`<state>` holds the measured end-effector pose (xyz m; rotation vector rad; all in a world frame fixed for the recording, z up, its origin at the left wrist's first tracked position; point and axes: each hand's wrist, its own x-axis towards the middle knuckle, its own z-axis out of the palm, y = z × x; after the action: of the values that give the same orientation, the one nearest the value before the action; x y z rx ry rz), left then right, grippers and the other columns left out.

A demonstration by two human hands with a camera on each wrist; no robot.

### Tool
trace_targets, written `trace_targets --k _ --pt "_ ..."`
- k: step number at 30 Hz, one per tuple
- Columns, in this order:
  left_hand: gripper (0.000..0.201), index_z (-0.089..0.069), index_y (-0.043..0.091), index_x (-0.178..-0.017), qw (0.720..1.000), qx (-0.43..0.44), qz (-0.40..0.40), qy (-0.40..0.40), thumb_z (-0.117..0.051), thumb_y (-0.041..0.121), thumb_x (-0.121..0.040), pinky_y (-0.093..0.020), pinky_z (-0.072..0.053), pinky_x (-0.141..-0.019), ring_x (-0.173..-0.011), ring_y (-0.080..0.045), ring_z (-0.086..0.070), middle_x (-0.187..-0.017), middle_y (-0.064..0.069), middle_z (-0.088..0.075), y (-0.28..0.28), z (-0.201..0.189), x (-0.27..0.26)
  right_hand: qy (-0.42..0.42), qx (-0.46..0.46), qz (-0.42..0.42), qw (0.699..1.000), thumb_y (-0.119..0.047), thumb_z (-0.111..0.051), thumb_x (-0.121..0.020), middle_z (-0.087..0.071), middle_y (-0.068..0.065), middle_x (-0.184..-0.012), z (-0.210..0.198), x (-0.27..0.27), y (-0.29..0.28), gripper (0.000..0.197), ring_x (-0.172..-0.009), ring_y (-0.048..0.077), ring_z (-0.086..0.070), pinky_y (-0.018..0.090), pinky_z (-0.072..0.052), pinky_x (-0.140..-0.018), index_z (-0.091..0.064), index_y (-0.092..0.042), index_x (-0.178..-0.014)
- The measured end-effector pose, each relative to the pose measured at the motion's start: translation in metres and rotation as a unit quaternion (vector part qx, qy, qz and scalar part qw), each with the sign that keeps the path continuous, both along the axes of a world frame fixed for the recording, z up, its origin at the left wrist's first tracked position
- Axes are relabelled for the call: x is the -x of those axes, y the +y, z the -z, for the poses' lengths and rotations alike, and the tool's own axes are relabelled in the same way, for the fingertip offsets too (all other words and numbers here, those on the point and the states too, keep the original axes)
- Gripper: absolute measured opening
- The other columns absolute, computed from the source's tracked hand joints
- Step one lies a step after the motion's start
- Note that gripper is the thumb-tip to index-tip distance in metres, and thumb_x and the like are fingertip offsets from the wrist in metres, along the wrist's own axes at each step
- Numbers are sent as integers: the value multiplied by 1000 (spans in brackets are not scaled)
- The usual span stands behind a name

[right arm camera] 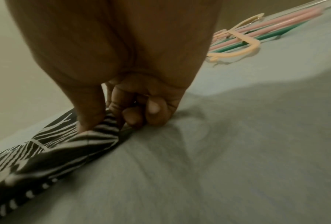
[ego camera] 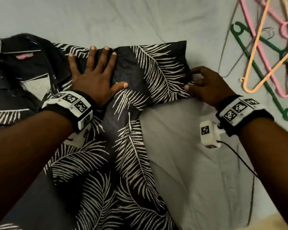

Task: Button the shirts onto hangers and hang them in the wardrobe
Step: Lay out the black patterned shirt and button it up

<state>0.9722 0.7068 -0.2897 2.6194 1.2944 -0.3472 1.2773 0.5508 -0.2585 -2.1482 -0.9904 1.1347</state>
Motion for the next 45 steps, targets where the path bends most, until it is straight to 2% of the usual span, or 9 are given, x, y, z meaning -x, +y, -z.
trace_targets --k 7,11,16,24,27,30,34,38,45 --pt "82 7 45 -158 998 52 -42 -18 -16 83 -89 -77 0 -113 -154 -24 20 -166 15 22 16 1 -7 33 -15 44 998 -23 -78 -86 -71 -3 -68 -7 2 -14 44 -56 6 -63 21 -51 -51 -57 -24 -124" --pt "73 6 57 -153 996 54 -68 -14 -19 83 -89 -83 -4 -107 -154 -29 20 -164 17 28 26 1 -12 80 6 -49 996 8 -76 -79 -65 2 -79 -14 -5 -18 70 -62 11 -64 31 -57 -59 -51 -24 -137" --pt "69 5 64 -149 992 63 -105 -21 -24 84 -89 -86 -9 -103 -154 -37 16 -163 17 29 39 1 -20 -3 -65 -60 996 5 -69 -87 -55 -3 -86 -16 -25 3 61 -55 2 -55 18 -48 -53 -52 -33 -131" --pt "68 13 68 -144 991 75 -111 -6 -19 86 -87 -88 -13 -98 -153 -42 9 -167 14 19 43 -3 -24 62 -36 -35 997 7 -78 -78 -67 -3 -92 -11 -16 -2 89 -74 14 -71 30 -61 -70 -39 -33 -147" --pt "67 15 68 -144 991 69 -113 0 -17 86 -87 -88 -14 -98 -153 -41 8 -167 14 18 42 -2 -26 44 -20 -47 998 1 -78 -81 -68 -3 -85 -13 -19 -3 72 -74 13 -67 36 -60 -74 -51 -26 -142" --pt "67 15 68 -144 991 57 -121 -3 -14 85 -87 -88 -14 -99 -154 -40 7 -167 14 17 39 0 -27 -36 -2 -39 999 -31 -71 -92 -73 -1 -79 -13 -19 17 26 -66 11 -66 35 -55 -67 -68 -21 -116" --pt "66 15 67 -144 991 45 -124 -7 -14 85 -87 -87 -13 -99 -154 -39 8 -167 15 18 36 2 -29 -116 -44 23 992 -59 -55 -78 -74 6 -90 -8 -20 72 39 -75 23 -66 40 -52 -68 -64 -24 -90" --pt "66 17 68 -143 991 53 -119 0 -13 86 -87 -87 -13 -99 -154 -39 9 -166 16 20 38 1 -28 -171 -38 -29 984 -43 -71 -79 -73 3 -101 -3 -22 114 30 -97 21 -68 29 -50 -83 -75 -21 -99" --pt "71 19 68 -142 990 87 -112 24 -14 90 -83 -88 -15 -98 -153 -42 9 -166 15 22 46 0 -27 -269 10 -15 963 -27 -72 -84 -74 3 -102 7 -34 125 15 -100 18 -66 21 -41 -77 -77 -17 -95"
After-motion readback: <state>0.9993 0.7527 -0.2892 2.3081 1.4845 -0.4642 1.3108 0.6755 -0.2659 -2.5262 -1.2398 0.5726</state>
